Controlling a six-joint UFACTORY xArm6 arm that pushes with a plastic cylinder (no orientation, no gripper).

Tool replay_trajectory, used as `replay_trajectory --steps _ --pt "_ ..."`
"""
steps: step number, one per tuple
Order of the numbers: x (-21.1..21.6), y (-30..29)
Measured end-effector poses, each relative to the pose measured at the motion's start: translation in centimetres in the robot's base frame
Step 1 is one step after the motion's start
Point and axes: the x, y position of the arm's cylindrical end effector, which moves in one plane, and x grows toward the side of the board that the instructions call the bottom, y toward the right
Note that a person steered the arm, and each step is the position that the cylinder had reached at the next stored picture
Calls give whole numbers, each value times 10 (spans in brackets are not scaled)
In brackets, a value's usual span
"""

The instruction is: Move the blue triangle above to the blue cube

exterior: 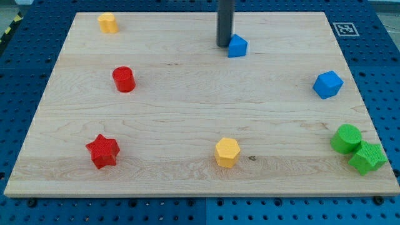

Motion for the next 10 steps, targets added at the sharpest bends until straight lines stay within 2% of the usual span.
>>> replay_trajectory --steps 1,2,5,7,10 --pt "31 69" --pt "37 116" --pt "47 121" --pt "22 123" --pt "47 135"
